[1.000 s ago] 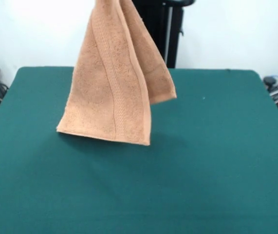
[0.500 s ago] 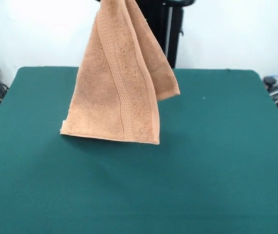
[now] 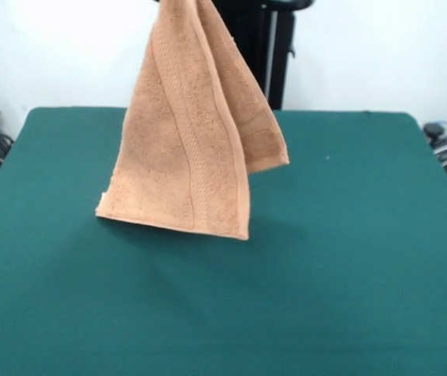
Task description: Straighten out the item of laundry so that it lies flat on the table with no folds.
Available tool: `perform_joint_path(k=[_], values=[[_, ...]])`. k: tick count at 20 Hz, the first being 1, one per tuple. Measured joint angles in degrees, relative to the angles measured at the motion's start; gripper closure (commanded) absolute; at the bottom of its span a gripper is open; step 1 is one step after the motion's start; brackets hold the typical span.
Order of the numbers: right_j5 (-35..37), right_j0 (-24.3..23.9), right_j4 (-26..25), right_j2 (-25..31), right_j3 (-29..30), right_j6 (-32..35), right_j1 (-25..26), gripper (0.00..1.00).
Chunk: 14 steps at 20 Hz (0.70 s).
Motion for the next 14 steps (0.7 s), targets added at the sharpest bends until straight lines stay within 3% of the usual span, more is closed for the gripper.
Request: perform_joint_path(k=[14], values=[[0.0,-3.07,-0.32,2.45,0.0,0.0,-0.31,1.0]])
